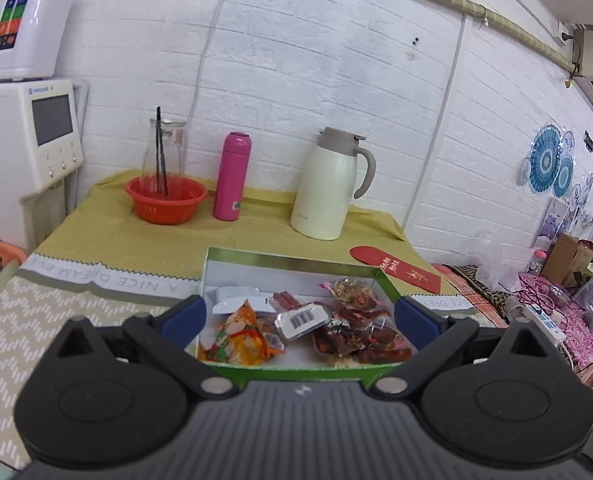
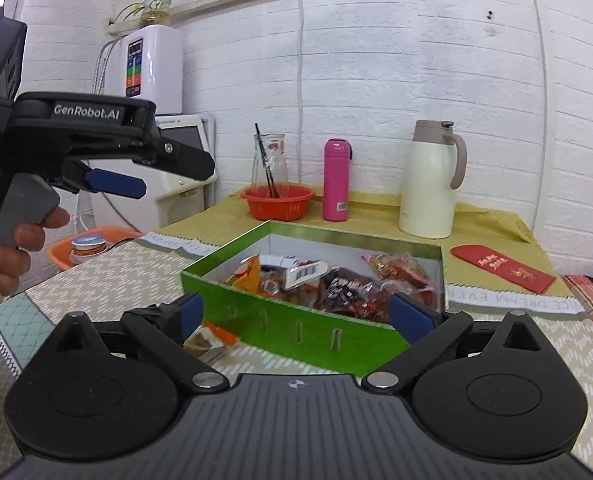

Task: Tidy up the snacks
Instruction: 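Withdraw both grippers from the box toward the small brown snack pack, then grasp the small brown snack pack with both grippers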

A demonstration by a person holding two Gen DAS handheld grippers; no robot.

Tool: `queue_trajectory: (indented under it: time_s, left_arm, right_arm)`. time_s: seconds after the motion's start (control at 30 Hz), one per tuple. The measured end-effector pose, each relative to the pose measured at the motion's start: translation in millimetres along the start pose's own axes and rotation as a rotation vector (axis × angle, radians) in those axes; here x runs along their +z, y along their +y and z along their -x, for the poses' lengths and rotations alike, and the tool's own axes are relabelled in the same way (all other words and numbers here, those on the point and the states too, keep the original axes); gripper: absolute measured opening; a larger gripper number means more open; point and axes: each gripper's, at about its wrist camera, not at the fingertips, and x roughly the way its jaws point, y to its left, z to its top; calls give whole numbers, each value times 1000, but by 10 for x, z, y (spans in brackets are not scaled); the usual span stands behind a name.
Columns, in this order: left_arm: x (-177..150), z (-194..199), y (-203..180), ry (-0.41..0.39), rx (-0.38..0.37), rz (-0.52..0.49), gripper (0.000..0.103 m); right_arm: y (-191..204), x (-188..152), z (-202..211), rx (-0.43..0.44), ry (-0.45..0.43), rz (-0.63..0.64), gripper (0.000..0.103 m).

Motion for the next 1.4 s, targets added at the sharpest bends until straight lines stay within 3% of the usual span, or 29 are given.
queue_trajectory:
  time_s: [0.33,0.6,0.77,0.83,1.0,1.07,1.23,1.4]
  left_arm:
    - [-613,255,582,127,-19,98,99]
    - [-566,343,935,112,0,157,99]
    - [-591,283,1014,123,-26,180,99]
    - [-612,225,1011,136,-36,179,99]
    - [-719,58,932,188,-96,166,98]
    - [-788,-22,859,219,-138,159,95]
    - [-1011,-236,599,329,-232,123,67]
    - [-1175,-320,288,399,-319,59,52]
  right_arm:
    - [491,-341,-288,136,208,-56,103]
    - [845,-269,-802,185,236,-134,103]
    - [893,-279,-1034,146,269,-166,103]
    - [881,-303,-1052,155,271,-165,74]
    - [818,-345,-911,190,277,-113,72]
    - [756,-375,-822,198,280,-116,72]
    - [565,-497,-514,206,281,-84,72]
    - [428,-578,-262,173,275,-77,72]
